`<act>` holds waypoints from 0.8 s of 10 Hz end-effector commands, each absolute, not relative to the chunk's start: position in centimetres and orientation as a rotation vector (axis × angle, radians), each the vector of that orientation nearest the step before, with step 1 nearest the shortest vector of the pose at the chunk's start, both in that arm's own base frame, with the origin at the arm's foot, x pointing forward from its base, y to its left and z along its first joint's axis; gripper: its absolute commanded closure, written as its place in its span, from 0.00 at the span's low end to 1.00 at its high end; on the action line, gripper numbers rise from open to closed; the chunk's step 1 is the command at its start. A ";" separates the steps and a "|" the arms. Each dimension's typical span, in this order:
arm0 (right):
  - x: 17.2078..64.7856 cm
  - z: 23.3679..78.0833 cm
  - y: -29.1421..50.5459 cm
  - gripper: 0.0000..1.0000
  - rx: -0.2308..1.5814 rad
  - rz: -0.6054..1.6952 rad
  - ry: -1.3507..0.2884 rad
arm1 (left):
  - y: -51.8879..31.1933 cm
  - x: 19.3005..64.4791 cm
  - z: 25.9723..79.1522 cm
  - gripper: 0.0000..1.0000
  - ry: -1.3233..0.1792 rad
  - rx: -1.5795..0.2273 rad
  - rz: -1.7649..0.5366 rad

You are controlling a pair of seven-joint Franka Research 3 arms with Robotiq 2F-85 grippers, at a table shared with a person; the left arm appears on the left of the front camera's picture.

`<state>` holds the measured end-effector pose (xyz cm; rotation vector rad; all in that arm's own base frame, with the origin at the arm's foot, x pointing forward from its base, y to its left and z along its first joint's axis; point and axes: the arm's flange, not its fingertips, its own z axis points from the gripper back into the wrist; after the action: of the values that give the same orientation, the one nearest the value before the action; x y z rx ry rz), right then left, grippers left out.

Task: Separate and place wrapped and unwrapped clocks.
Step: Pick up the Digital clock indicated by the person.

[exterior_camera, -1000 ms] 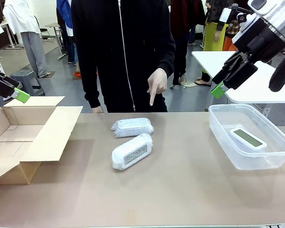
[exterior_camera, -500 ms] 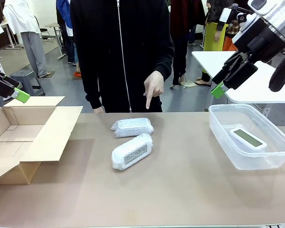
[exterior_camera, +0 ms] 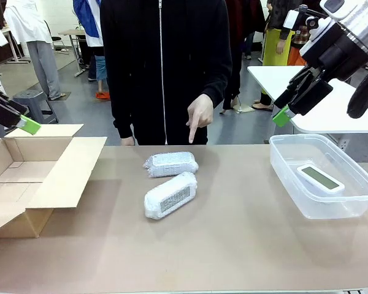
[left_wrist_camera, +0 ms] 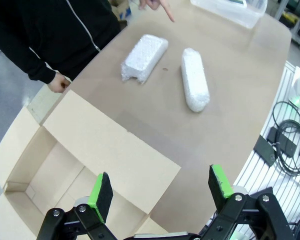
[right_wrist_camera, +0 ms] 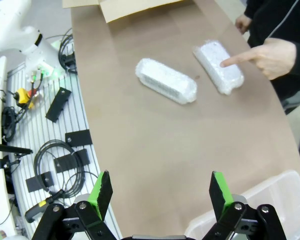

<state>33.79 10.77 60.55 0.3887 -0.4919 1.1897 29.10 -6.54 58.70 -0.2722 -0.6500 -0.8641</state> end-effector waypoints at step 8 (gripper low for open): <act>33.9 60.5 10.7 0.00 0.414 1.200 -0.501 | -24.8 39.8 43.6 0.00 -0.370 -0.326 -1.073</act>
<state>33.81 10.76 60.58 0.3905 -0.4927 1.1902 40.00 -25.63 41.83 -0.2872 -0.3302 -1.0370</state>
